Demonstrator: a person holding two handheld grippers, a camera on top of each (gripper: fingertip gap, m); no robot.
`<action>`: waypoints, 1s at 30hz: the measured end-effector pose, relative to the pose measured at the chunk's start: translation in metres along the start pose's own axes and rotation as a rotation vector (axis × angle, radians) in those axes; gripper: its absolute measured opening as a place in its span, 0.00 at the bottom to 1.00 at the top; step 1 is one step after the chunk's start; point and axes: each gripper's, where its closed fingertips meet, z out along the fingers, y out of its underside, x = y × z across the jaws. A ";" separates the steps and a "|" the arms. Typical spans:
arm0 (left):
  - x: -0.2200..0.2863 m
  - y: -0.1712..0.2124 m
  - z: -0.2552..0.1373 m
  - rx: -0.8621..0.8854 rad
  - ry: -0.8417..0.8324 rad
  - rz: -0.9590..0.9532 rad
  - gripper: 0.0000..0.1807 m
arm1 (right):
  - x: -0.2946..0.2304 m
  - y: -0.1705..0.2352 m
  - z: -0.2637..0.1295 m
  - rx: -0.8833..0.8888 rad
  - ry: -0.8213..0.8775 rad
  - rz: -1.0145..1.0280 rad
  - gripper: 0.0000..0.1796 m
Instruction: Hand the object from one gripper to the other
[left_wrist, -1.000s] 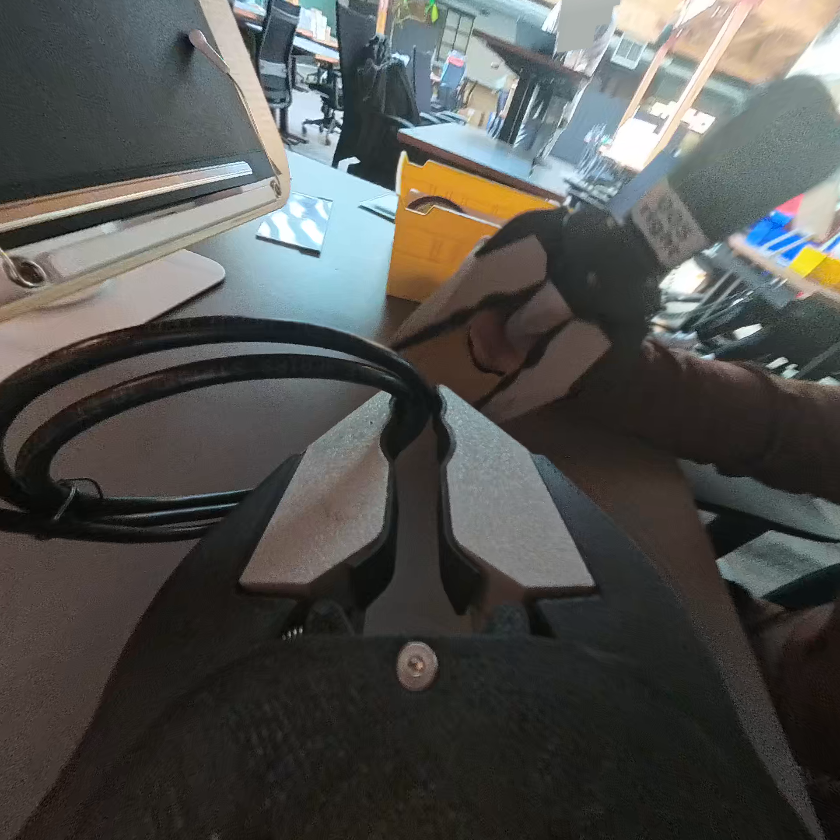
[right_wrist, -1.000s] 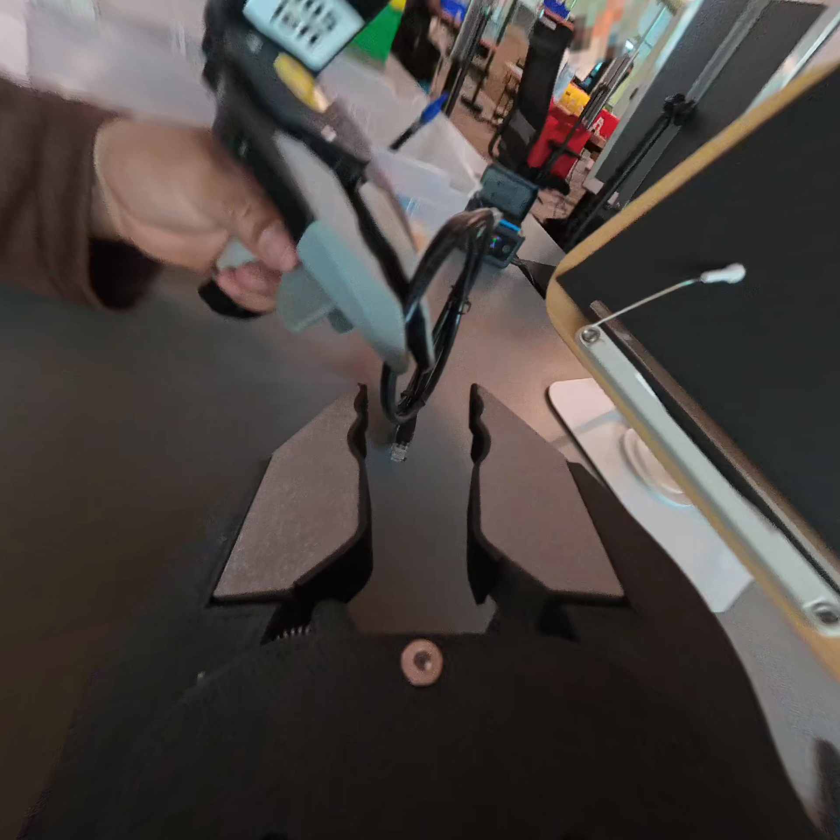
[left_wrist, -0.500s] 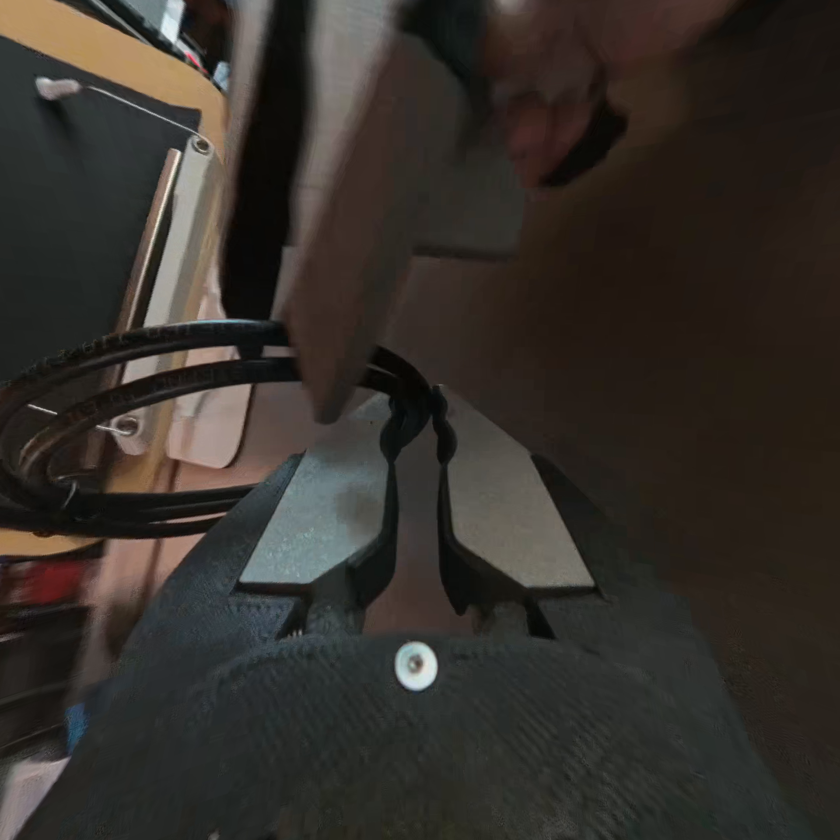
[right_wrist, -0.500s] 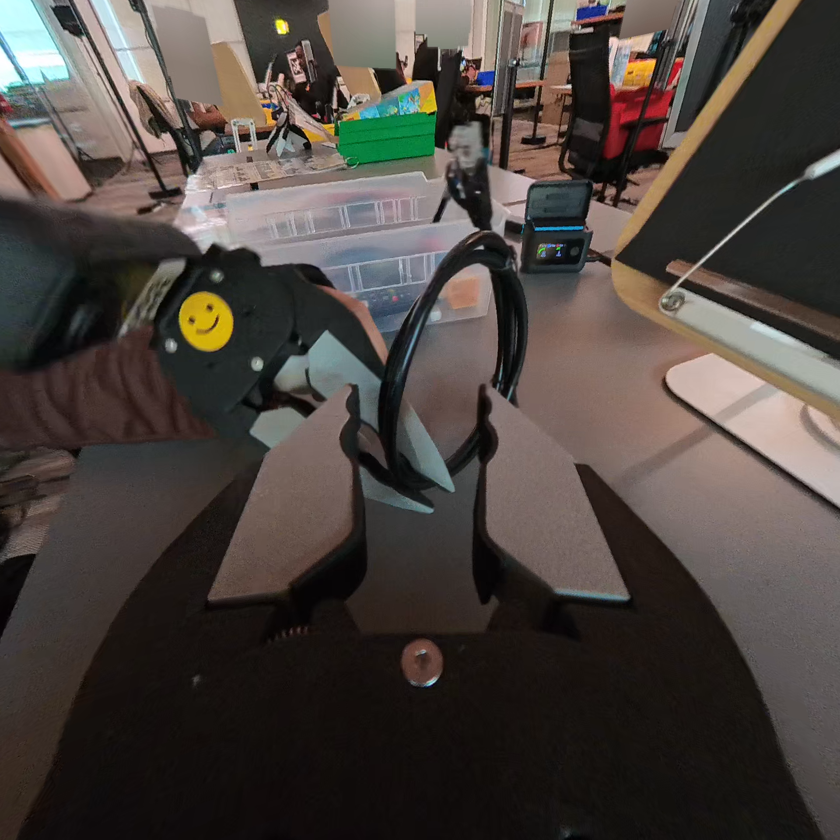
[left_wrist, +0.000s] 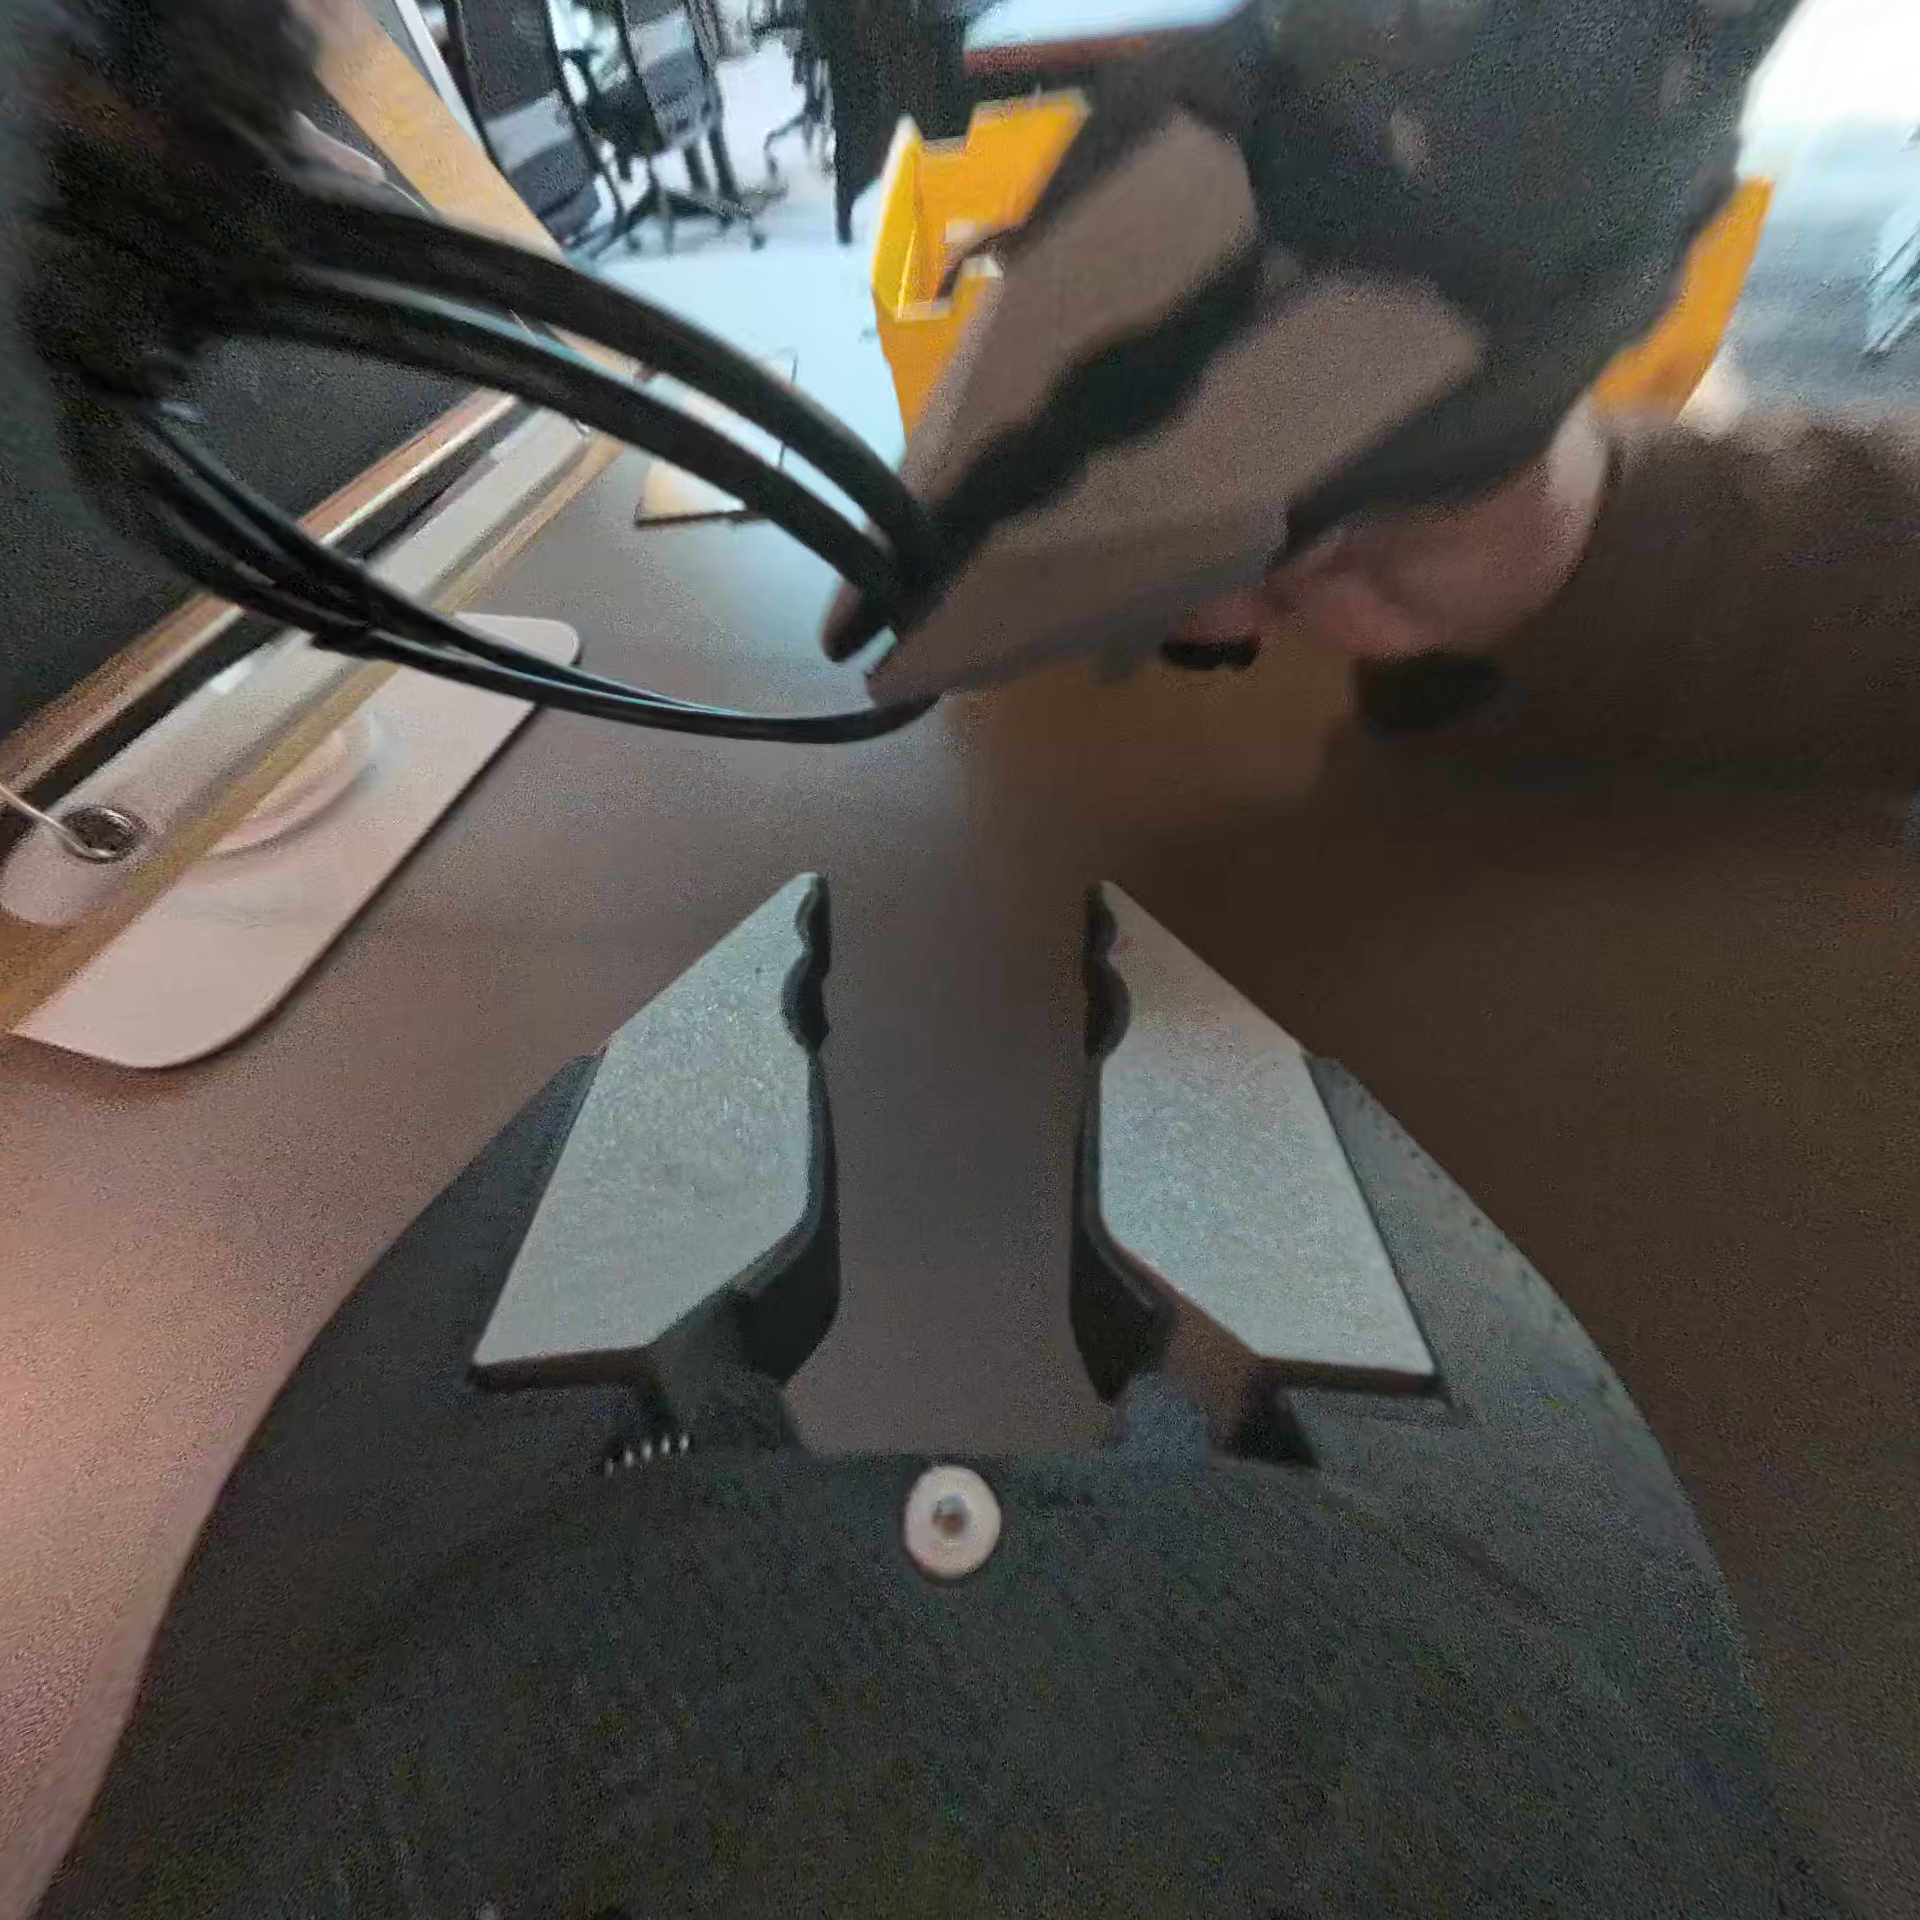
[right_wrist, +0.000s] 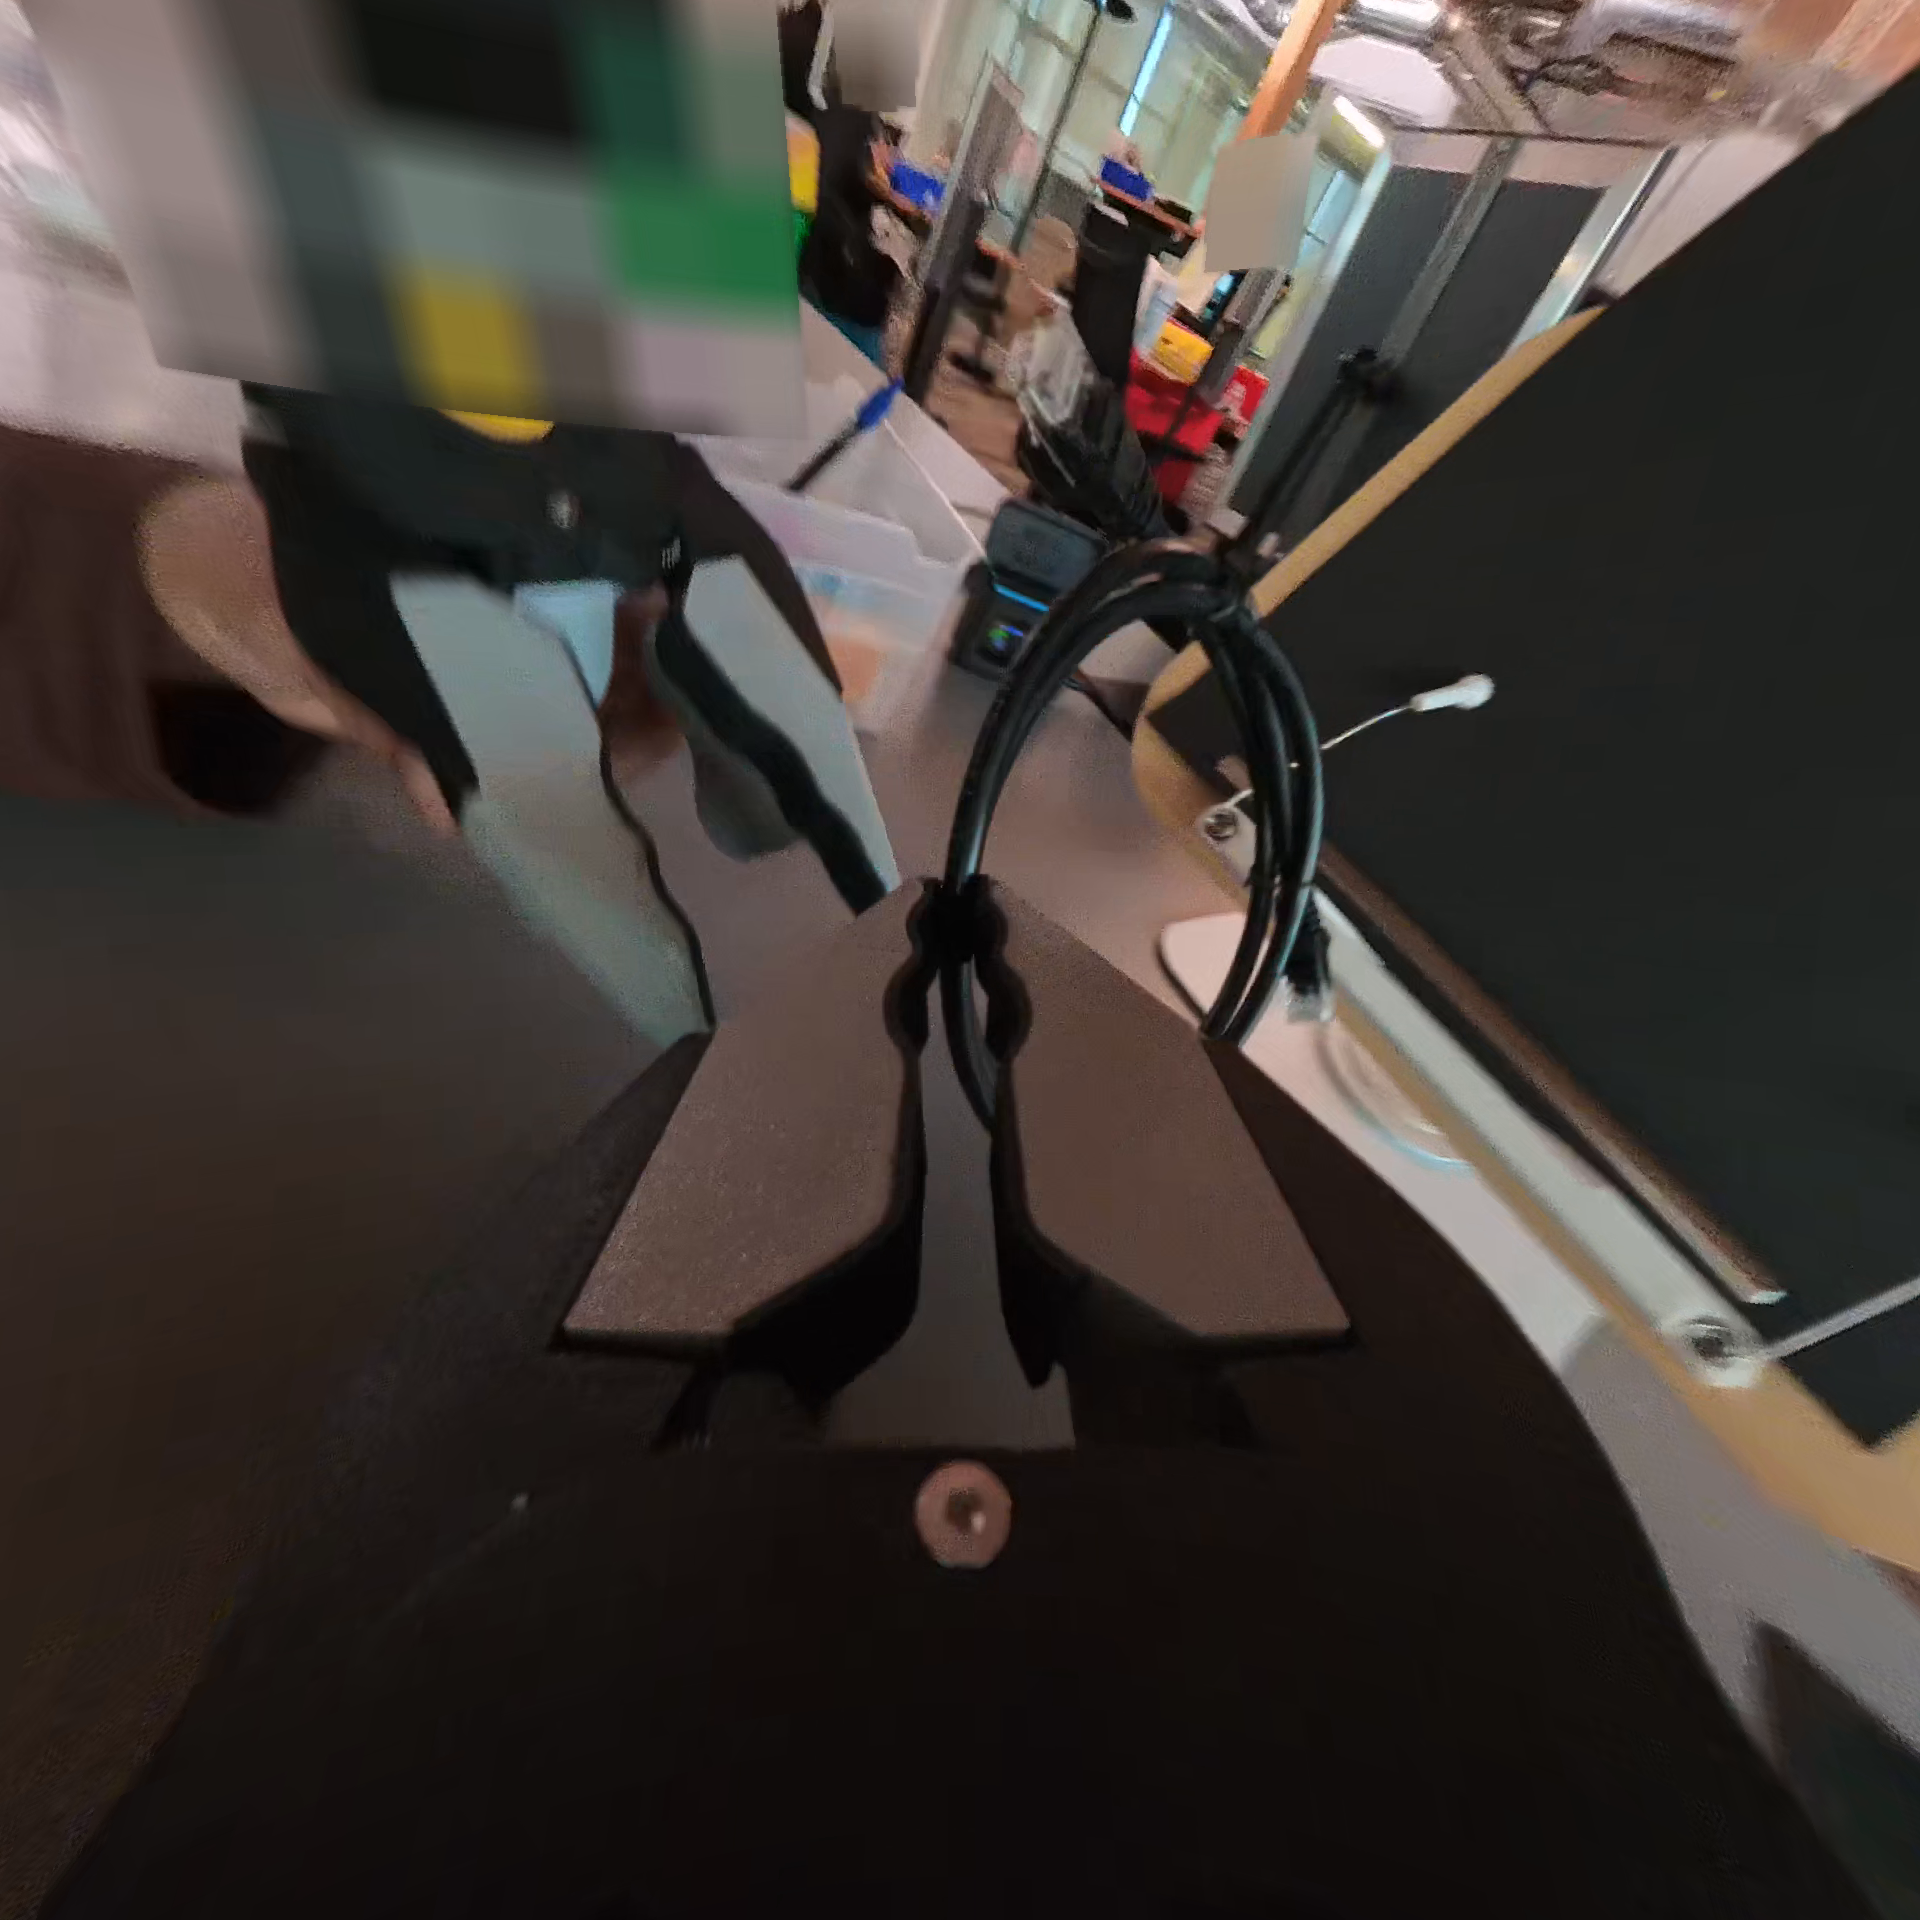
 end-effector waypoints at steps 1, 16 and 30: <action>-0.001 -0.007 -0.004 0.046 0.031 -0.070 0.28 | -0.001 0.003 0.001 -0.033 0.028 -0.060 0.01; -0.029 -0.015 -0.022 0.140 0.001 -0.232 0.04 | -0.024 0.034 0.023 -0.205 0.002 -0.174 0.10; -0.020 0.033 0.009 -0.311 -0.320 0.607 0.05 | -0.004 -0.006 -0.002 0.124 -0.332 0.628 0.24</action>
